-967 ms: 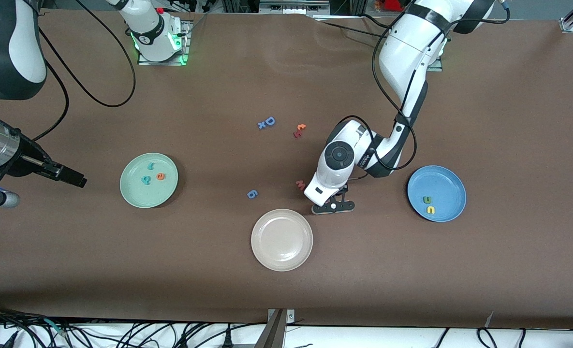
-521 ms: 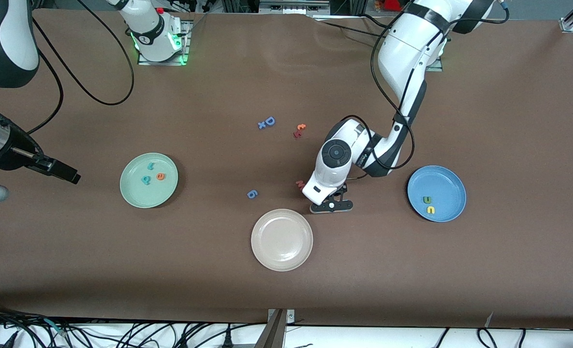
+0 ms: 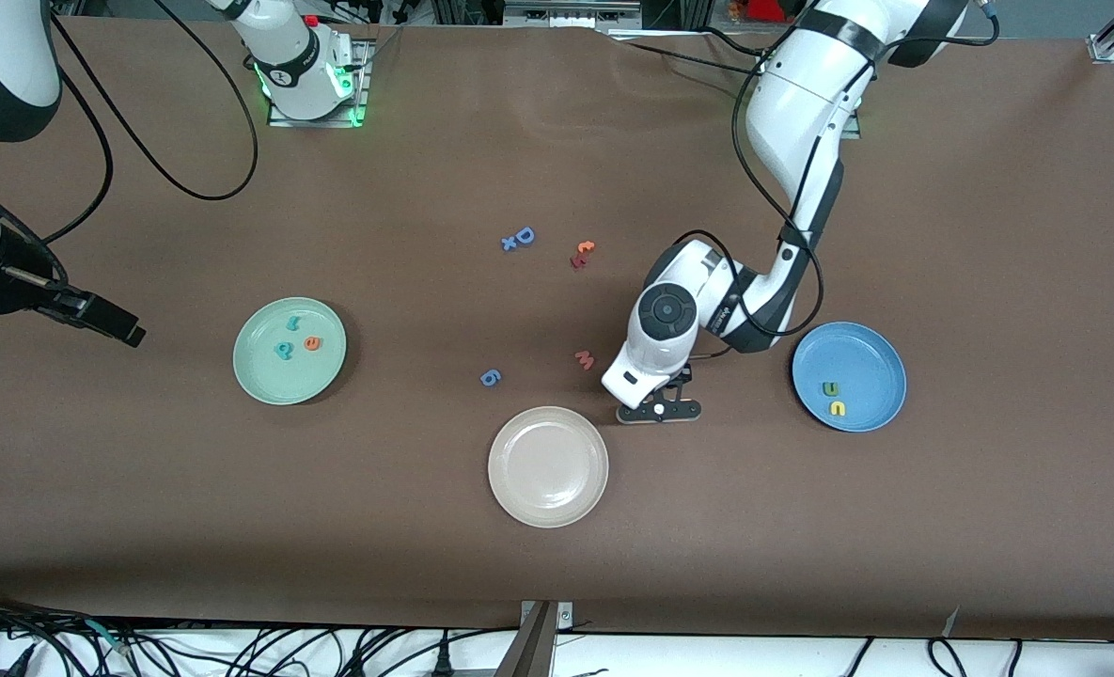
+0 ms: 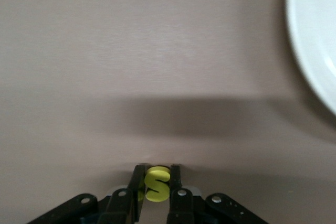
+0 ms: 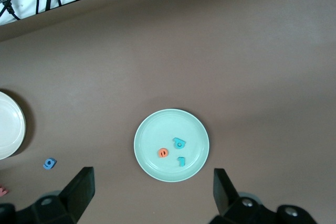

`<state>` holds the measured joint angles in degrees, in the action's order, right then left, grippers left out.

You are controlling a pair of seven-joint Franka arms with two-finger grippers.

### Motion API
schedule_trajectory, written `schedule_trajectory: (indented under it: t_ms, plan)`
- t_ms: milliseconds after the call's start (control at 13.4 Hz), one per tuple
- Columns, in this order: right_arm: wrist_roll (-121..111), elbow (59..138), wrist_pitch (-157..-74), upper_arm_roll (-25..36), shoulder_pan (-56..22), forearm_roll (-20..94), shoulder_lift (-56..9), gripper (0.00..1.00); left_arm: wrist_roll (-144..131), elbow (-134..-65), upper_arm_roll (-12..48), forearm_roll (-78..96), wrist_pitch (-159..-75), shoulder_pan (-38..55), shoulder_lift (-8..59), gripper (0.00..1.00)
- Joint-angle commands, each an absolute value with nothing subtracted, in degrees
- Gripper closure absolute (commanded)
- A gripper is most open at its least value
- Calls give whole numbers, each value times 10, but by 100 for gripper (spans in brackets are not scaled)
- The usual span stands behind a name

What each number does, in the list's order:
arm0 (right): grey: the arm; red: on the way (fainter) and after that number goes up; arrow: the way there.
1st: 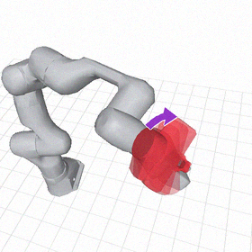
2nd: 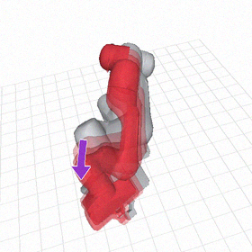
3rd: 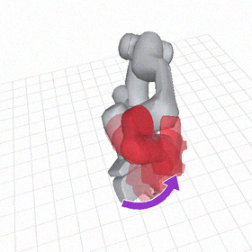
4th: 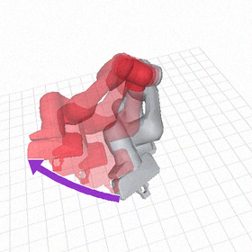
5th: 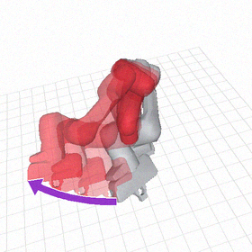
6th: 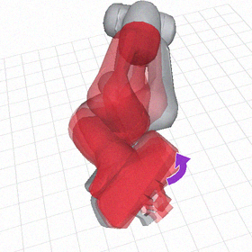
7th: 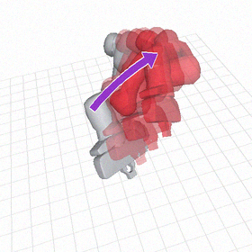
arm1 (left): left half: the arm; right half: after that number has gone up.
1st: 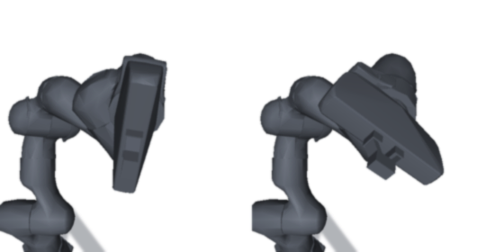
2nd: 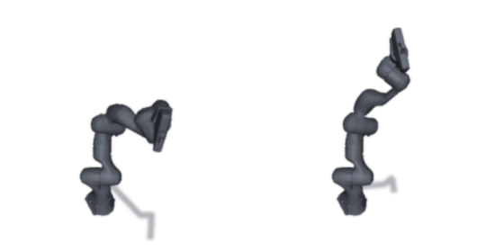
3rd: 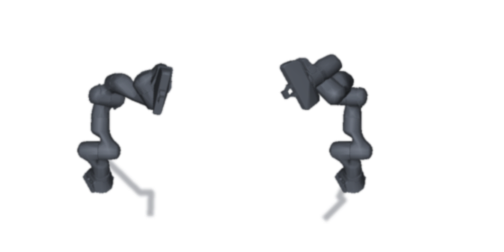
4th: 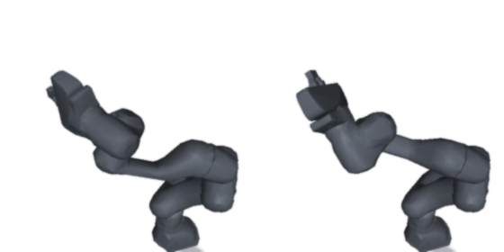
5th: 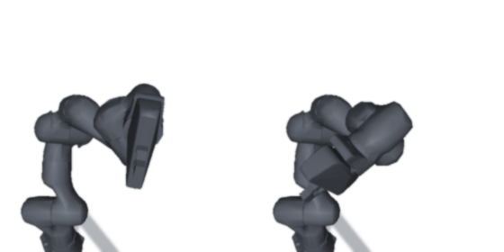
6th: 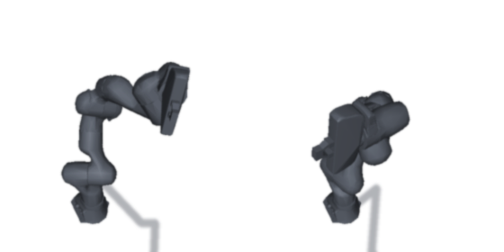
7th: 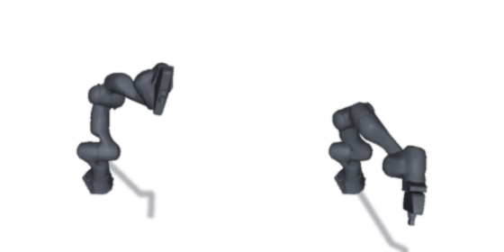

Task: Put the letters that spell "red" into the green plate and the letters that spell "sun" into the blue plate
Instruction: 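Carry the yellow s to the blue plate and open the left gripper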

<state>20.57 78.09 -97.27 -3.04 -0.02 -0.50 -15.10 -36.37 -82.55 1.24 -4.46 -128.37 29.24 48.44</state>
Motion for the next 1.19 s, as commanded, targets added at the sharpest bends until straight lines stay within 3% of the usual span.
schedule_trajectory:
  t_ms: [0, 446, 744, 1115]
  plan:
    - [208, 796, -969, -36, 4, -11, -136, 0, -304, -823, 15, -66, -1241, 259, 457, 95]
    - [208, 800, -969, -34, 4, -10, -130, 0, -168, -835, 15, -65, -1131, 191, 396, 92]
    - [208, 834, -992, -33, 4, -9, -111, 0, -45, -897, 17, -64, -1122, 122, 346, 89]
    - [208, 838, -1001, -33, 5, -8, -108, 0, 39, -915, 17, -63, -1099, 69, 338, 89]
